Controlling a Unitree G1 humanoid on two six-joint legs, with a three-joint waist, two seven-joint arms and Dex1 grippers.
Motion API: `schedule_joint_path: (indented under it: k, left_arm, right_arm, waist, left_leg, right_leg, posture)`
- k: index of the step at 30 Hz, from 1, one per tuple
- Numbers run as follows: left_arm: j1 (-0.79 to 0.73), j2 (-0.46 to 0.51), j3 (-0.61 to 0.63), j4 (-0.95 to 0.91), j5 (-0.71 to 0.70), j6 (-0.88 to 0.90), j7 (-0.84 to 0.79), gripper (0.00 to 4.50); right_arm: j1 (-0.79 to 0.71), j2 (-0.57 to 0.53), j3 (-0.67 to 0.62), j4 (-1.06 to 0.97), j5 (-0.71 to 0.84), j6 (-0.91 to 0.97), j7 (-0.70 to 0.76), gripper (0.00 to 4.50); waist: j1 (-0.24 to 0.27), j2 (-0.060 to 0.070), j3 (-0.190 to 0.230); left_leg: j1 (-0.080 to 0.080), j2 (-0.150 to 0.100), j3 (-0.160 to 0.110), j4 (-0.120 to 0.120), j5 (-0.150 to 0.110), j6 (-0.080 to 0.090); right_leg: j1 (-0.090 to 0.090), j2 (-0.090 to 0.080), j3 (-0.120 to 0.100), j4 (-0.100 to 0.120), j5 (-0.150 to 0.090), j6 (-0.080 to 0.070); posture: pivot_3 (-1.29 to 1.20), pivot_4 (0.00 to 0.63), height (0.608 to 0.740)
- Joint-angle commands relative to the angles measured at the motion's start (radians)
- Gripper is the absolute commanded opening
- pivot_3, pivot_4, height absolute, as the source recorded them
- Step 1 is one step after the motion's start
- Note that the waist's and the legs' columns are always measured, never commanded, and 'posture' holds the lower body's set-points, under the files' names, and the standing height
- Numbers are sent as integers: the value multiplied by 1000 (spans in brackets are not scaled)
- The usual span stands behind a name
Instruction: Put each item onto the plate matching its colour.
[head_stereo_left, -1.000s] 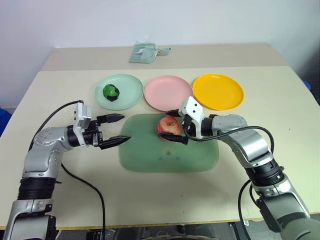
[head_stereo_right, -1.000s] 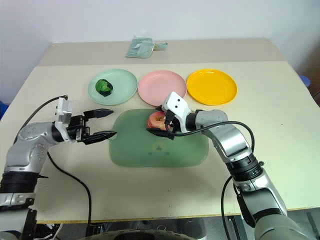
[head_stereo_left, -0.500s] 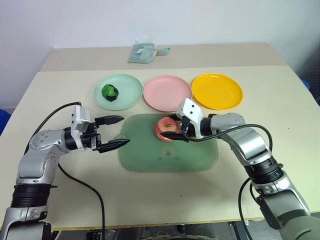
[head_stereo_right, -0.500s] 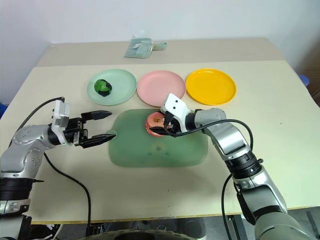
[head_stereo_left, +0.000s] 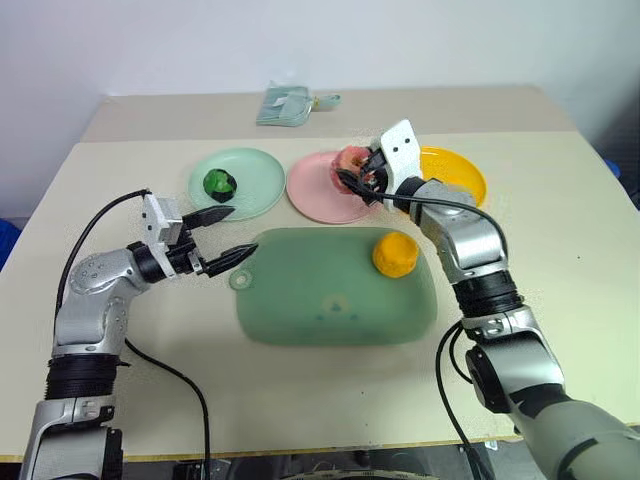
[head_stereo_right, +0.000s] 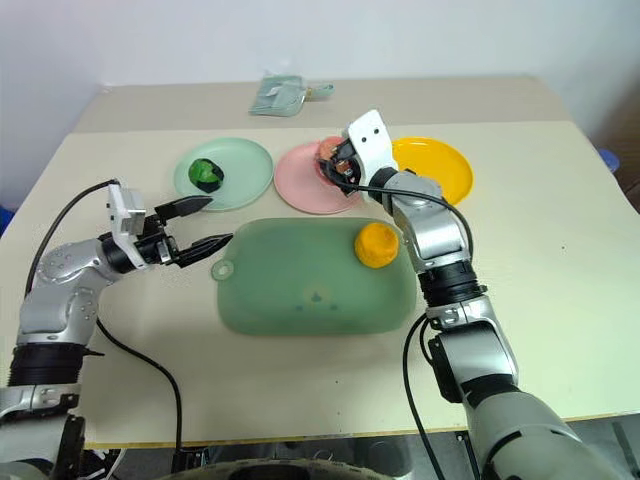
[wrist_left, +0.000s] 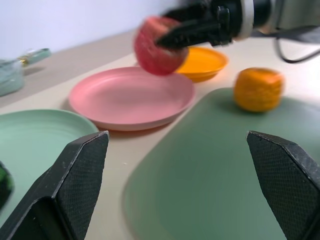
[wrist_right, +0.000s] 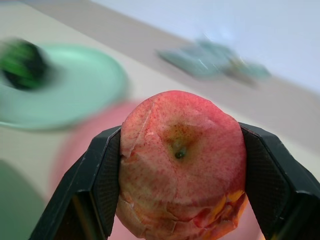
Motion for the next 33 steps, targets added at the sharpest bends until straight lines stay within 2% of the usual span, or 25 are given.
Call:
schedule_joint_path:
  k: [1, 2, 3, 5, 12, 18, 20, 22, 27, 33]
  left_arm:
    - [-8, 3, 3, -26, -4, -15, 3, 4500]
    - [-5, 7, 3, -29, -9, -4, -4, 4500]
    - [-2, 11, 5, -32, -12, -5, -15, 4500]
    - [4, 16, 8, -36, -14, -3, -25, 4500]
    - [16, 18, 24, -61, -47, 15, -48, 4500]
    - [16, 29, 33, -78, -92, 39, -95, 4500]
    - [34, 51, 38, -129, -164, 119, -137, 4500]
    - [52, 75, 36, -172, -204, 170, -168, 4500]
    - [81, 118, 2, -202, -190, 194, -219, 4500]
    - [50, 99, -11, -186, -170, 182, -210, 4500]
  right_arm:
    - [-24, 28, -16, -33, 58, -18, 78, 2753]
    - [-20, 24, -9, -40, 52, -28, 92, 2753]
    - [-19, 21, -9, -42, 41, -36, 85, 3783]
    - [-19, 18, -28, -52, 60, -26, 99, 4437]
    - [-28, 0, -116, -119, 118, -35, 93, 4437]
    - [81, -152, -102, -342, 259, 114, 344, 4437]
    - [157, -271, -83, -480, 387, 273, 500, 4437]
    - [211, -363, -75, -562, 430, 325, 578, 4437]
    - [273, -481, -52, -573, 368, 294, 609, 4437]
    - [311, -497, -11, -512, 256, 184, 582, 4437]
  waist:
    - [-4, 0, 0]
    - [-5, 0, 0]
    - [-5, 0, 0]
    - [-2, 0, 0]
    - [4, 0, 0]
    - [6, 0, 0]
    - [8, 0, 0]
    - [6, 0, 0]
    - [1, 1, 0]
    - [9, 1, 0]
  left_leg:
    - [0, 0, 0, 0, 0, 0]
    - [0, 0, 0, 0, 0, 0]
    - [0, 1, 0, 0, 0, 0]
    - [0, 1, 0, 0, 0, 0]
    - [0, 0, 0, 1, 0, 0]
    - [0, 0, 0, 1, 0, 0]
    - [0, 0, 0, 1, -1, 1]
    - [0, 0, 0, 1, -4, 6]
    - [1, 2, 0, 1, -4, 7]
    - [2, 1, 0, 1, -4, 6]
  right_leg:
    - [0, 0, 0, 0, 0, 0]
    - [0, 0, 0, 0, 0, 0]
    - [0, 1, 0, 0, 0, 0]
    - [0, 1, 0, 0, 0, 0]
    - [0, 0, 0, 0, 0, 0]
    - [1, 0, 0, 0, 0, 0]
    - [1, 0, 0, -1, 0, 0]
    - [2, 0, 0, -2, 0, 0]
    - [2, 0, 0, -1, 0, 0]
    - [4, 0, 0, -2, 0, 0]
  posture:
    - [0, 150, 729]
    - [0, 150, 729]
    - [0, 150, 729]
    - [0, 150, 729]
    - [0, 150, 729]
    - [0, 150, 729]
    - [0, 150, 729]
    - [0, 150, 729]
    - [0, 150, 729]
    - [0, 150, 729]
